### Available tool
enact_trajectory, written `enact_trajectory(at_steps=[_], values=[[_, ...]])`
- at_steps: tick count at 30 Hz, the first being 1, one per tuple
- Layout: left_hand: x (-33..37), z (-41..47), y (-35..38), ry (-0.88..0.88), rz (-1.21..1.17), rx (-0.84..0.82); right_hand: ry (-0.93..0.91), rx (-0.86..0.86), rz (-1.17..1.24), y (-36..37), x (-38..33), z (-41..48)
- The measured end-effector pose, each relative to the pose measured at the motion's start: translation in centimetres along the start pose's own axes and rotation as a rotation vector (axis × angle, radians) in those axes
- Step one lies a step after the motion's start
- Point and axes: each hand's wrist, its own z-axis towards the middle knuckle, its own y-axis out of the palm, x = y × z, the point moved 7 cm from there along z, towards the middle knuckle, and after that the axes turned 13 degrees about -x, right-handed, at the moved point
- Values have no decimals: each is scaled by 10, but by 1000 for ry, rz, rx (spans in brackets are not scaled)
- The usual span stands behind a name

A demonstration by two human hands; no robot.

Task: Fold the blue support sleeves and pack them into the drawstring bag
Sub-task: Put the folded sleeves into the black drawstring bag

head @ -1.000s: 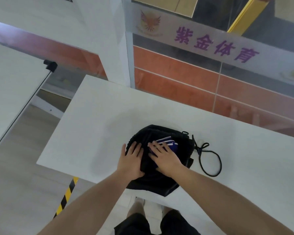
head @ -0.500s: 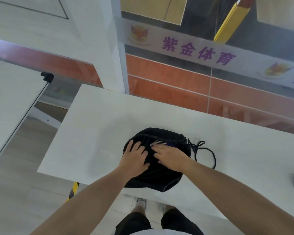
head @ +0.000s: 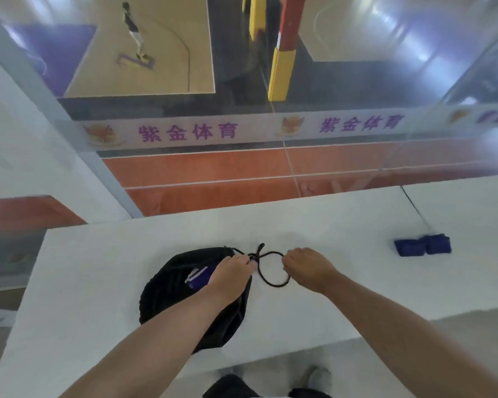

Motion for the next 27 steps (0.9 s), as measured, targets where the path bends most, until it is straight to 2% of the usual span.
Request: enact_trajectory(at_steps=[4, 8, 13, 15, 18, 20, 27], values=[[93, 57, -11, 115, 136, -108, 219, 50, 187, 27, 79, -84], [201, 109, -36, 129, 187, -82, 352, 21, 275, 71, 159, -166], [328, 170, -45, 185, 209, -59, 436, -21, 168, 116, 243, -258], [366, 191, -42, 217, 272, -112, 480, -8, 227, 130, 277, -284], [403, 214, -41, 201, 283, -131, 565, 25, 343, 151, 323, -308], [413, 235, -42, 206, 250, -79, 606, 31, 365, 161, 348, -315], [409, 320, -44, 134, 176, -92, 629, -109, 471, 200, 414, -298]])
